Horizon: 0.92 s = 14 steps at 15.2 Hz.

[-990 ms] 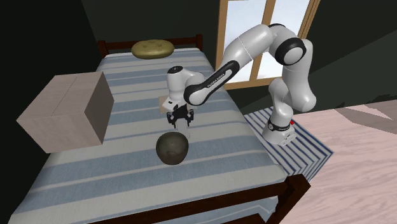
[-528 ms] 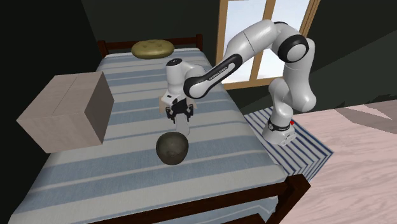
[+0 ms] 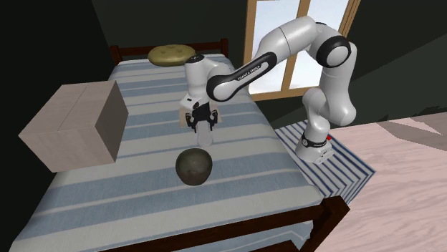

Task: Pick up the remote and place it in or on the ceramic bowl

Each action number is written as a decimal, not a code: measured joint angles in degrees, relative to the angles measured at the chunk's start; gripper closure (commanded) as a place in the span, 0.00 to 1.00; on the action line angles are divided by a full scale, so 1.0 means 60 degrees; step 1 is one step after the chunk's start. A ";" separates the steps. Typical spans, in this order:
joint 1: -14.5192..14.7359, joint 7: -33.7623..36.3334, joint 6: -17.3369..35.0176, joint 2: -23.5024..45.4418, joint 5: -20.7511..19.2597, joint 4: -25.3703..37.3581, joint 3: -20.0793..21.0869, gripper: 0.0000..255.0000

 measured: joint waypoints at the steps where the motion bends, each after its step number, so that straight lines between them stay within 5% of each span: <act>1: 0.0011 0.0028 -0.0110 -0.0050 -0.0028 0.0068 -0.0003 1.00; 14: 0.0025 0.0175 -0.1682 -0.0498 -0.0285 0.1241 -0.0068 1.00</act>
